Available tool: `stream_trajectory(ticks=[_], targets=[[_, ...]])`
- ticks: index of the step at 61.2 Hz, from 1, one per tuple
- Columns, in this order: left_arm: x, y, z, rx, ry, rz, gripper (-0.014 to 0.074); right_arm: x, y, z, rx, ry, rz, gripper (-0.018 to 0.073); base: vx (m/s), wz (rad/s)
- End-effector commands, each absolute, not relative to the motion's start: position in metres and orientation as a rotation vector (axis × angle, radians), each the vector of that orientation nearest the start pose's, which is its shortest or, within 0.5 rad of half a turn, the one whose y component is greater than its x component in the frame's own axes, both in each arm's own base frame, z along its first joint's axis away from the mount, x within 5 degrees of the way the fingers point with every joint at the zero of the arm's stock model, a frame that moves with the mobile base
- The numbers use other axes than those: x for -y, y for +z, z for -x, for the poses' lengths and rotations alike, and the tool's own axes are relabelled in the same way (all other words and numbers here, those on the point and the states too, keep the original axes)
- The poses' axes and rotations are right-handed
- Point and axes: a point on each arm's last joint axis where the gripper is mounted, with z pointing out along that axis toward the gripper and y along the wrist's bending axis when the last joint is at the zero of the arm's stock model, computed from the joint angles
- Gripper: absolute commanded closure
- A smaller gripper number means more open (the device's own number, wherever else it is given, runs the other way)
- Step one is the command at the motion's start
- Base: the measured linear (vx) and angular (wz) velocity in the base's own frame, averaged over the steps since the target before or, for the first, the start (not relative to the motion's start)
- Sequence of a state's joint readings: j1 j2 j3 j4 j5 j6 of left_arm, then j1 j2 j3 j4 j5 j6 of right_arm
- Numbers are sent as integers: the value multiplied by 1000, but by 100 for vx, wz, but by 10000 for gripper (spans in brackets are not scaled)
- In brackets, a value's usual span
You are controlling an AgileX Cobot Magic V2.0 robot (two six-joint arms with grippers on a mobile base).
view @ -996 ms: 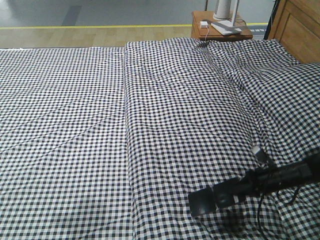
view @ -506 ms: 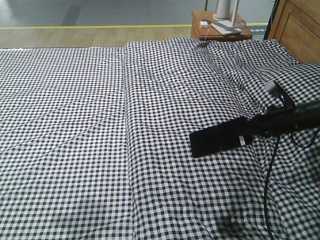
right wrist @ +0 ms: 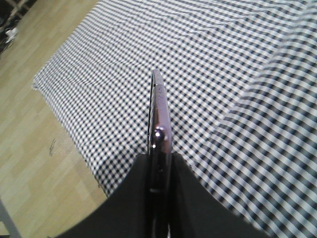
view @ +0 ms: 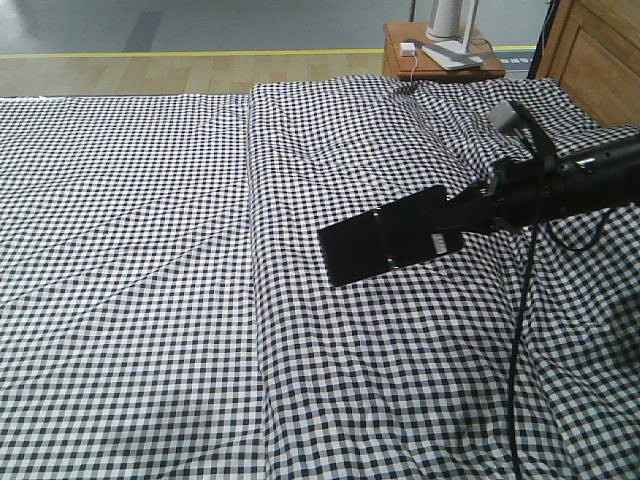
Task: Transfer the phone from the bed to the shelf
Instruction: 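Close the right gripper on the phone and lift it, then raise the held phone with the right gripper above the bed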
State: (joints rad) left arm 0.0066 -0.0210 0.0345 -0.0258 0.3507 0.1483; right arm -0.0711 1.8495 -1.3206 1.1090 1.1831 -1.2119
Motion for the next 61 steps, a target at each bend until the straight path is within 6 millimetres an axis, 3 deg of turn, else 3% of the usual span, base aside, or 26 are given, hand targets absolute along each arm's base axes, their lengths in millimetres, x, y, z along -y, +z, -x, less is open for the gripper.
stream_trajectory(ticks=[1, 16, 36, 49, 61], targets=[[1, 186, -54, -1745, 72, -102, 595, -71, 287, -355, -2072, 1204, 847, 562, 0, 0], [1, 186, -54, -1745, 72, -102, 595, -105, 313, -336, -1963, 1244, 944, 562, 0, 0], [1, 186, -54, -1745, 72, -102, 595, -155, 347, -294, -1829, 1282, 1151, 562, 0, 0], [1, 186, -54, -1745, 72, -102, 595, -167, 366, -271, -1765, 1288, 1218, 562, 0, 0], [1, 186, -54, -1745, 72, -102, 595, -164, 379, -260, -1743, 1273, 1216, 562, 0, 0]])
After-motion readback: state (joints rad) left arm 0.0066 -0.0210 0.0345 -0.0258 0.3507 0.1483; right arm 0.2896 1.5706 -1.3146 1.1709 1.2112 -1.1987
